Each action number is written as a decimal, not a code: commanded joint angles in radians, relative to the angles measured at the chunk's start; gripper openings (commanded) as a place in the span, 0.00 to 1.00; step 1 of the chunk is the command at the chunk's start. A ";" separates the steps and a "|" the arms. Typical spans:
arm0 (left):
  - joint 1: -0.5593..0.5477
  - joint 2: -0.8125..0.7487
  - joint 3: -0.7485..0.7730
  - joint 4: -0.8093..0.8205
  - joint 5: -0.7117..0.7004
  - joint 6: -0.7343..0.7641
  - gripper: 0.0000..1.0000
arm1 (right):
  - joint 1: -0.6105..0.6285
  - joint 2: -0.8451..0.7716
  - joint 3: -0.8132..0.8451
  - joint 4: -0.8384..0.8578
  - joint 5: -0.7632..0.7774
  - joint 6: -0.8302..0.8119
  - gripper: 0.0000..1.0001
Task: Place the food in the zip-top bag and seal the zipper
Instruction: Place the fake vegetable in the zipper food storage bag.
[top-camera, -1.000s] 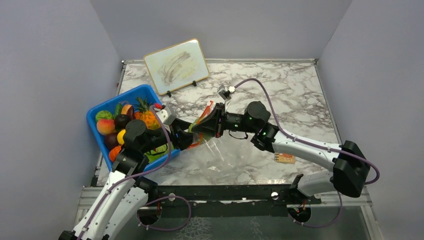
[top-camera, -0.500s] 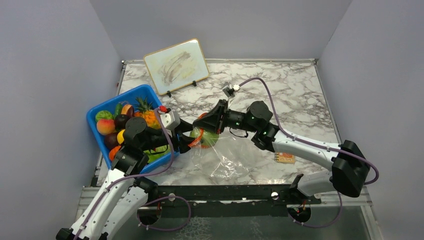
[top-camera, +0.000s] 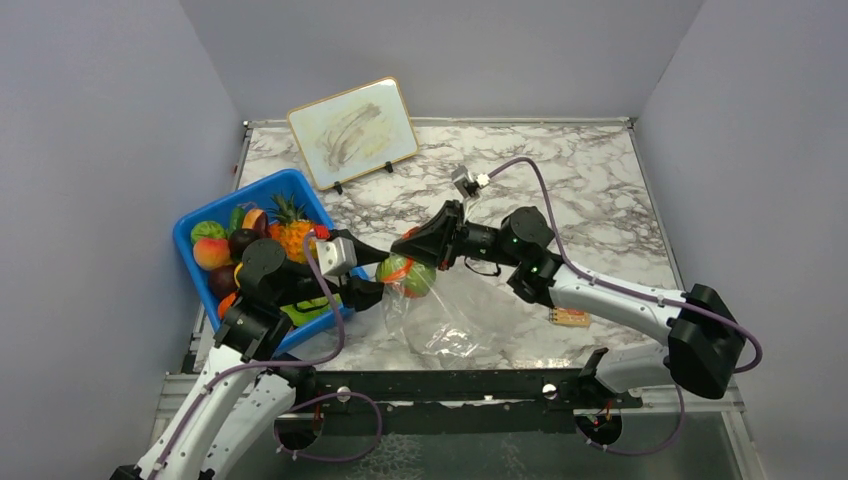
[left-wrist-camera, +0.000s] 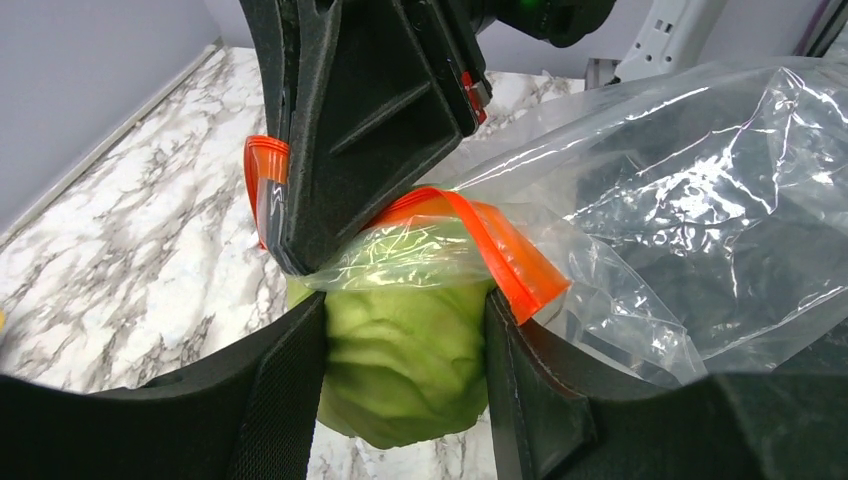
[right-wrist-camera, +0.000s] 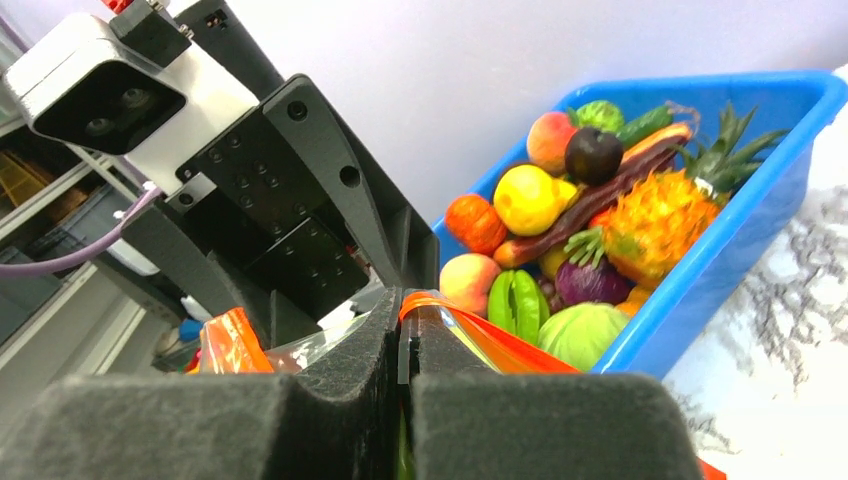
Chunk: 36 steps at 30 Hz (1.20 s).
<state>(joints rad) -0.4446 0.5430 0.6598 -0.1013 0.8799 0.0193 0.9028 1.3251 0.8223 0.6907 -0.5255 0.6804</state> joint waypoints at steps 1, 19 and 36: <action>-0.003 0.043 0.145 0.049 -0.095 0.029 0.00 | -0.003 0.045 0.087 -0.032 -0.024 -0.042 0.01; -0.002 0.102 0.447 -0.541 -0.757 -0.344 0.00 | -0.004 -0.161 -0.042 -0.328 0.195 -0.376 0.01; -0.002 0.167 0.353 -0.385 -0.599 -0.519 0.00 | -0.004 -0.067 0.022 -0.655 0.259 -0.507 0.01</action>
<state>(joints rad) -0.4484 0.6876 1.0435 -0.5453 0.2672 -0.4698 0.8913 1.2091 0.7719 0.2489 -0.3275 0.2260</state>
